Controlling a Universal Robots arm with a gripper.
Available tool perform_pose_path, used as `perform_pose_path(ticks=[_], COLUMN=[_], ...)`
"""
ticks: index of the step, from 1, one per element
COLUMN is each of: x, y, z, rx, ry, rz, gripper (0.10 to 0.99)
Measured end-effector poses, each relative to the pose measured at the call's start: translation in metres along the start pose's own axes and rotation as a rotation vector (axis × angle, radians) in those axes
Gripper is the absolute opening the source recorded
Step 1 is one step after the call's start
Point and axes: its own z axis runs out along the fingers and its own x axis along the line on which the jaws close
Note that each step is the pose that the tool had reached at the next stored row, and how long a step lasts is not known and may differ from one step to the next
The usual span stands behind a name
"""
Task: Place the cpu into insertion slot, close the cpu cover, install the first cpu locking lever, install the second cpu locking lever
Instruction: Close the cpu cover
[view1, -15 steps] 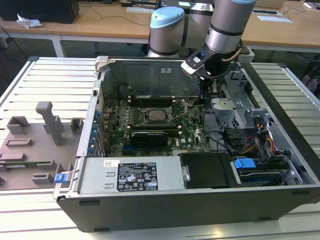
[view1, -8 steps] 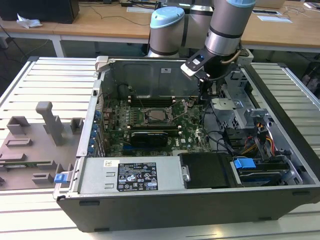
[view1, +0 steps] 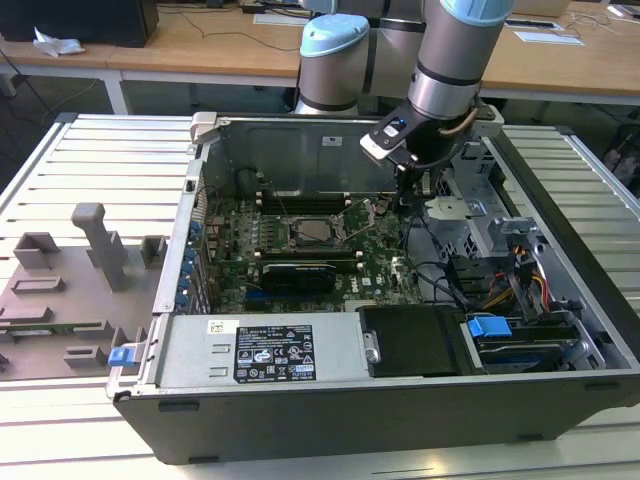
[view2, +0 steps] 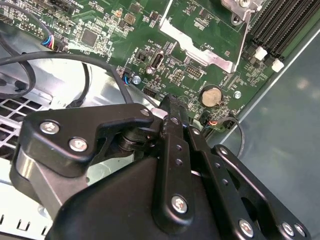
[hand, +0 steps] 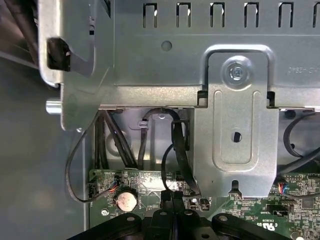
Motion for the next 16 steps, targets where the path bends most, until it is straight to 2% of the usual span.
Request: perform_pose_path(ticks=[3, 11, 16], x=[0.0001, 0.0001, 0.0000], y=[-0.0042, -0.0259, -0.0427], z=[0.0003, 0.0009, 0.0013], rx=[0.000, -0.002, -0.005], ry=[0.0003, 0.0004, 0.0002], rz=[0.000, 0.000, 0.000], gripper=[0.106, 0.106, 0.106])
